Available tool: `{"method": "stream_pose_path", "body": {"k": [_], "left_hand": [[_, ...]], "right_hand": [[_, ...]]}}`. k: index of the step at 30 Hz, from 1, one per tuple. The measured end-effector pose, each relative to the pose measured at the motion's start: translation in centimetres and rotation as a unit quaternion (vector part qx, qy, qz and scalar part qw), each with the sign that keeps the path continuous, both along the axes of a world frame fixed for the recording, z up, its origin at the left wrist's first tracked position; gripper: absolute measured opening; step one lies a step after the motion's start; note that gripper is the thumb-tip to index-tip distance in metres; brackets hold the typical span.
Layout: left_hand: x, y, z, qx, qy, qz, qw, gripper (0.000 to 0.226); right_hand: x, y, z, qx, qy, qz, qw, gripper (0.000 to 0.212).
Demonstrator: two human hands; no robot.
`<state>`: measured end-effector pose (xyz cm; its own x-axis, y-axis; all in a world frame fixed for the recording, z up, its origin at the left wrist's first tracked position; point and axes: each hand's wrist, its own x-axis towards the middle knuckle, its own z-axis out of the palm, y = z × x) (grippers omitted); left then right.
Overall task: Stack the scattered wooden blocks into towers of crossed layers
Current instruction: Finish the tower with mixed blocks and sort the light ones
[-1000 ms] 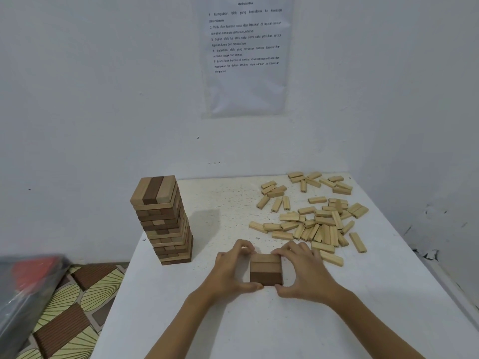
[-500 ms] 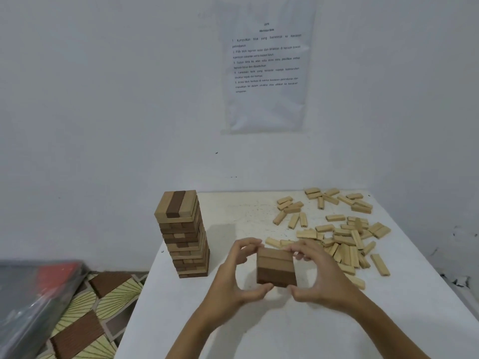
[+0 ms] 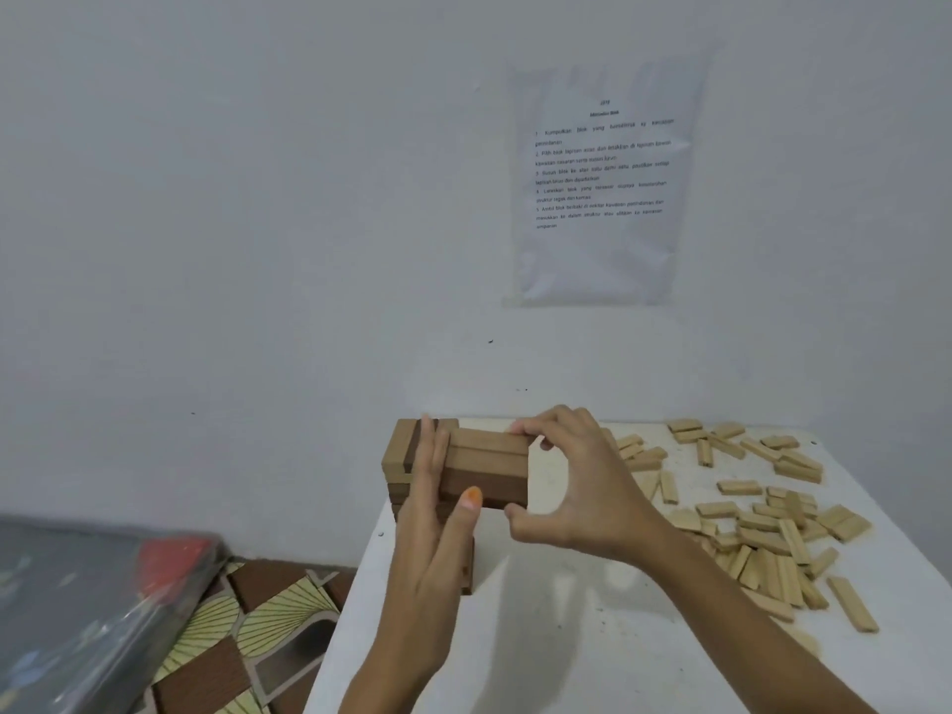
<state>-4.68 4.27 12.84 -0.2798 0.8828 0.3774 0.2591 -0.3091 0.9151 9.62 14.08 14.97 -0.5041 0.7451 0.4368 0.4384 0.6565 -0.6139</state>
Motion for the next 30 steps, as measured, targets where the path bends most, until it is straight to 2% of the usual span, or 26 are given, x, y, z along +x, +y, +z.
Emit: {"method": "stream_pose_path", "body": {"k": [11,30], "left_hand": [[-5.6,3.5,0.5,0.009,-0.009,0.059,0.998,0.055],[-6.9,4.6,-1.0,-0.018,-0.021,0.054,0.998,0.052]], "right_hand": [[-6.5,2.9,1.3,-0.009,0.000,0.021,1.000,0.082],[-7.5,3.4,-0.3,-0.023,-0.023,0.000,0.999,0.075]]}}
